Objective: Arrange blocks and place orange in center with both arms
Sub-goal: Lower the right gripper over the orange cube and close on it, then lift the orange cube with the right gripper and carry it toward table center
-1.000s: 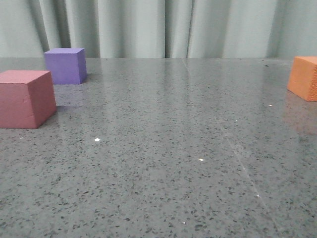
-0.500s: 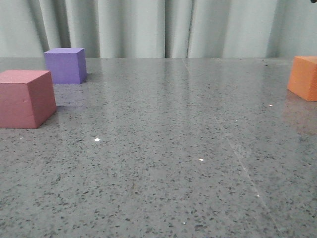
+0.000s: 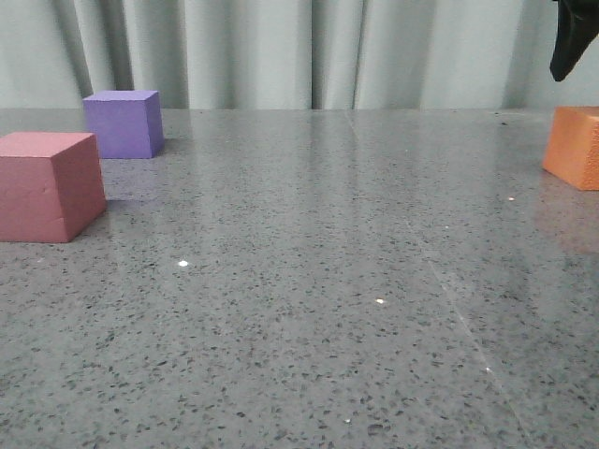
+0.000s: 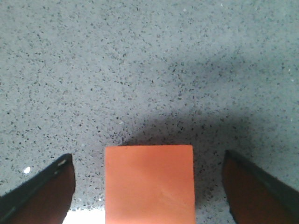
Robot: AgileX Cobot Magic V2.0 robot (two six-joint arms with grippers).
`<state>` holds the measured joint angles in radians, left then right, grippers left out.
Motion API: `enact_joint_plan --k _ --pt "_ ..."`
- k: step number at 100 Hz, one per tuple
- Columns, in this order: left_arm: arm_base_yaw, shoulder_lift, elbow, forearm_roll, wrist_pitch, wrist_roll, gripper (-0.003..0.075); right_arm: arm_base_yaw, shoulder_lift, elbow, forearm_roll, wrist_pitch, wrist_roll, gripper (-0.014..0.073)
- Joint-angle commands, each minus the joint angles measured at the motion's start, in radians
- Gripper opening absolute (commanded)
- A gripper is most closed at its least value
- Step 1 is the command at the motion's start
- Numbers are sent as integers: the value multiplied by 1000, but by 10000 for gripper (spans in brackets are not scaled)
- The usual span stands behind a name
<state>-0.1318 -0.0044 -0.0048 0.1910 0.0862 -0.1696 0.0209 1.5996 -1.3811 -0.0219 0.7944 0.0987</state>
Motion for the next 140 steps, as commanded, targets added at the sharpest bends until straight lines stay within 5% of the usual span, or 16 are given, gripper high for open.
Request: enact_joint_plan --k 1,89,116,140 --pt "1 -32 55 -9 -76 -2 -19 -5 -41 -38 -10 -44 -12 631" --pt "1 -32 55 -9 -76 -2 -19 -5 99 -37 -10 30 -18 625" --pt "1 -32 55 -9 -76 -2 -19 -5 105 -41 -10 63 -18 283" --pt "1 -32 55 -9 -76 -2 -19 4 101 -140 11 205 -18 266"
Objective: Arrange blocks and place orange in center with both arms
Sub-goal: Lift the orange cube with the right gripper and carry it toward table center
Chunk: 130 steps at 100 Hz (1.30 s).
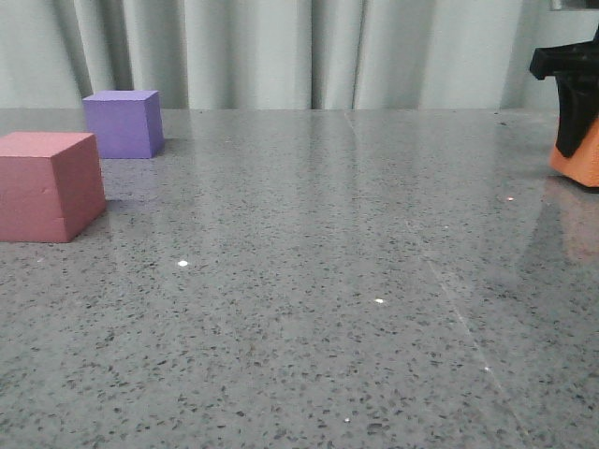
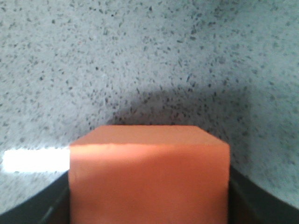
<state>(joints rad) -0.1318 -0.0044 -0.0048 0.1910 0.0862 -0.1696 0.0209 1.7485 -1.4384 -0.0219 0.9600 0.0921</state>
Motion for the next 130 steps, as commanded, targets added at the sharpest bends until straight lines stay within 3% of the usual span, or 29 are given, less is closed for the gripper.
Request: enact_joint_plan --k 1,24,51,72,106,130 --pt "1 -32 55 -9 -76 -2 -19 5 -47 -88 13 45 -11 266" --pt "1 -32 55 -9 -76 -2 -19 124 -66 -258 94 106 -9 266" --pt "1 -32 55 -9 -76 -2 -19 338 -38 -349 94 79 139 266" --pt "1 -32 55 -9 -76 -2 -19 440 51 -429 89 64 239 266" --pt "1 -32 55 -9 -76 -2 -19 556 221 -593 -104 105 497 266" --pt "1 -32 55 -9 -76 -2 -19 603 286 -641 -120 118 550 266"
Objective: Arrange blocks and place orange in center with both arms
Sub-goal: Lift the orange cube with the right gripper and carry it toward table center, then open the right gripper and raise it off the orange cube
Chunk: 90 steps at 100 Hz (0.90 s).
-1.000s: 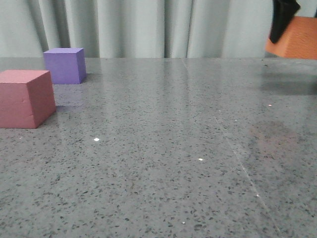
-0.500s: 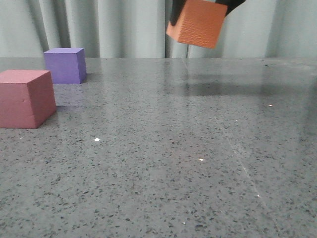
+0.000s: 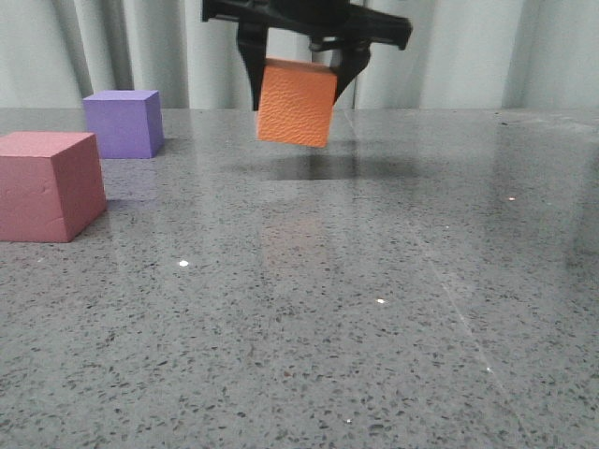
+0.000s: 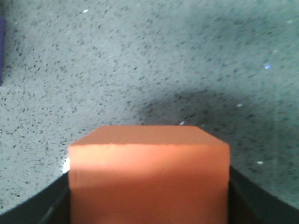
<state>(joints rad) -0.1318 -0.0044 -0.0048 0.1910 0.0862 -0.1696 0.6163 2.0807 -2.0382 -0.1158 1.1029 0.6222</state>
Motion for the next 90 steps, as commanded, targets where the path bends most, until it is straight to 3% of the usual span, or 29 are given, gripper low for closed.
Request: enact_joint_plan --k 1,39,70,90 --pt "1 -32 55 -9 -76 -2 -19 9 -43 -41 -26 -24 22 266" --pt "1 -32 55 -9 -76 -2 -19 11 -15 -41 -8 10 24 279" --pt "1 -32 55 -9 -76 -2 -19 11 -15 -41 11 11 -10 561" --pt "1 -32 55 -9 -76 -2 -19 11 -17 -43 11 1 -25 603"
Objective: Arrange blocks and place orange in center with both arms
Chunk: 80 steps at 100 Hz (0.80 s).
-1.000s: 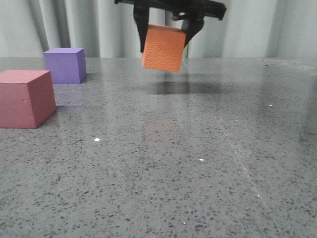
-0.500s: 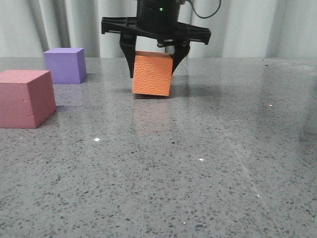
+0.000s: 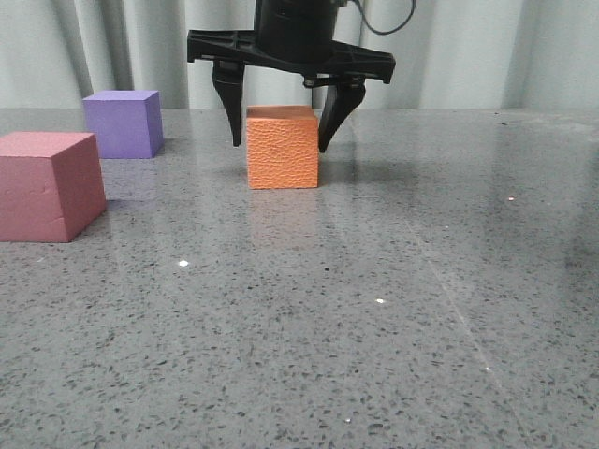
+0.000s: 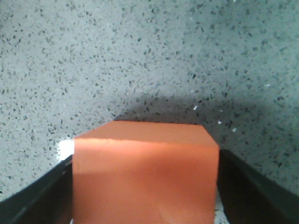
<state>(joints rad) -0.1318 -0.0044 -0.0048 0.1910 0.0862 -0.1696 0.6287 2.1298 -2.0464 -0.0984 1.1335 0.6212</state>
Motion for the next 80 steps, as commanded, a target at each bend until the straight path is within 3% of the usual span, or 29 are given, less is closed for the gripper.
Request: enact_joint_plan --k 1,39,60,80 --pt "1 -32 55 -9 -76 -2 -19 -2 -66 -37 -6 -30 -28 603" --pt "1 -32 55 -9 -76 -2 -19 -9 -207 -116 -8 -114 -293 603" --pt "1 -32 55 -9 -76 -2 -19 -72 -320 -110 -42 -81 -391 596" --pt "1 -32 55 -9 -76 -2 -19 -187 -408 -52 -73 -15 -455 472"
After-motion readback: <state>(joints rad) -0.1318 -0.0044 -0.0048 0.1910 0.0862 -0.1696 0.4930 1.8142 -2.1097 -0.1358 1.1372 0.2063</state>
